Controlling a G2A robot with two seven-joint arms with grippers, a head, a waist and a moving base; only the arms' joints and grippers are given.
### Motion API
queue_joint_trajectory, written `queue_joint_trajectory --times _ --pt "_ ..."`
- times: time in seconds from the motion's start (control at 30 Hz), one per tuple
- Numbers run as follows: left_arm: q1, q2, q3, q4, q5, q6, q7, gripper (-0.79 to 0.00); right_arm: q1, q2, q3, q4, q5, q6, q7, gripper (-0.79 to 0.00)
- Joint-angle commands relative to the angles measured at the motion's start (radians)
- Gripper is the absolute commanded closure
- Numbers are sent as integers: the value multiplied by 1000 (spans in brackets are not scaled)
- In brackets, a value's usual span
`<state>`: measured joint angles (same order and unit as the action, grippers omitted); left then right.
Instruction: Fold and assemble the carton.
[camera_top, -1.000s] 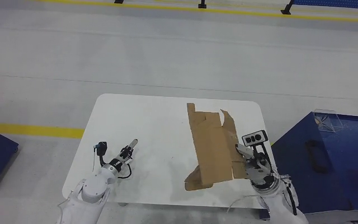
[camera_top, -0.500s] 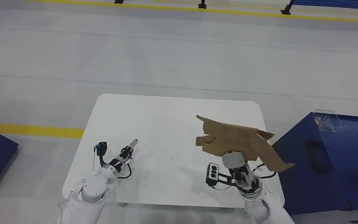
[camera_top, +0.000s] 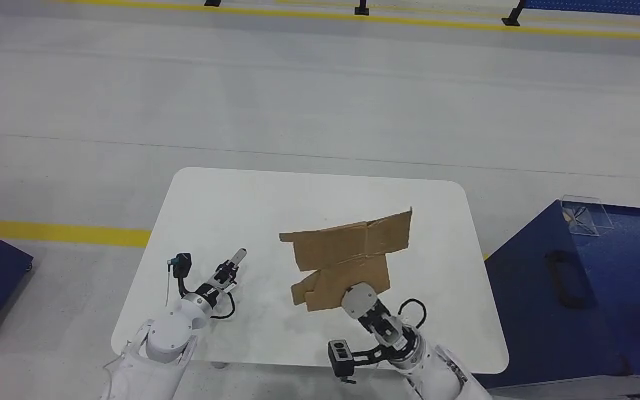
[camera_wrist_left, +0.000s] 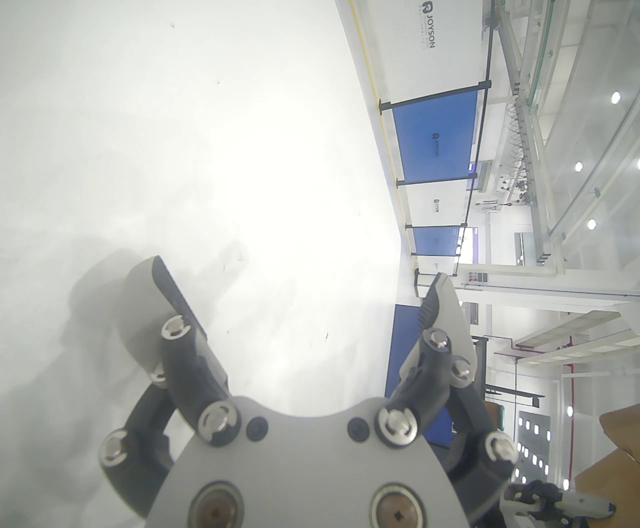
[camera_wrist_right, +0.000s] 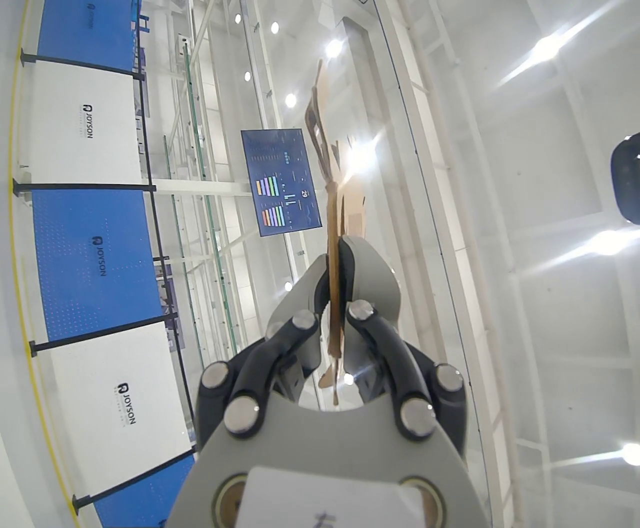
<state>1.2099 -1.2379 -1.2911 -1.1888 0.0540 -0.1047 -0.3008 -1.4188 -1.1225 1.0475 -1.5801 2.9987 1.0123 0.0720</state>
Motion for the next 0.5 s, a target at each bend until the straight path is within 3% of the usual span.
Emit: queue_joint_trajectory --times 0.0,0.1,0.23,0.3,0.4,0.47 --pt "0 0 0 0 0 0 0 -785 -7 0 112 -10 -165 -15 113 0" --pt "0 0 0 0 0 0 0 -785 -34 -9 248 -79 -448 -111 340 0" --pt "0 0 0 0 0 0 0 -785 -88 -22 405 -158 -1107 -561 840 0" --pt "0 0 0 0 0 0 0 -785 -101 -26 424 -142 -1246 -719 996 0" --pt "0 0 0 0 0 0 0 -785 -106 -30 484 -140 -1378 -955 1116 0" --pt "0 0 0 0 0 0 0 -785 -119 -34 524 -154 -1498 -1178 1177 0"
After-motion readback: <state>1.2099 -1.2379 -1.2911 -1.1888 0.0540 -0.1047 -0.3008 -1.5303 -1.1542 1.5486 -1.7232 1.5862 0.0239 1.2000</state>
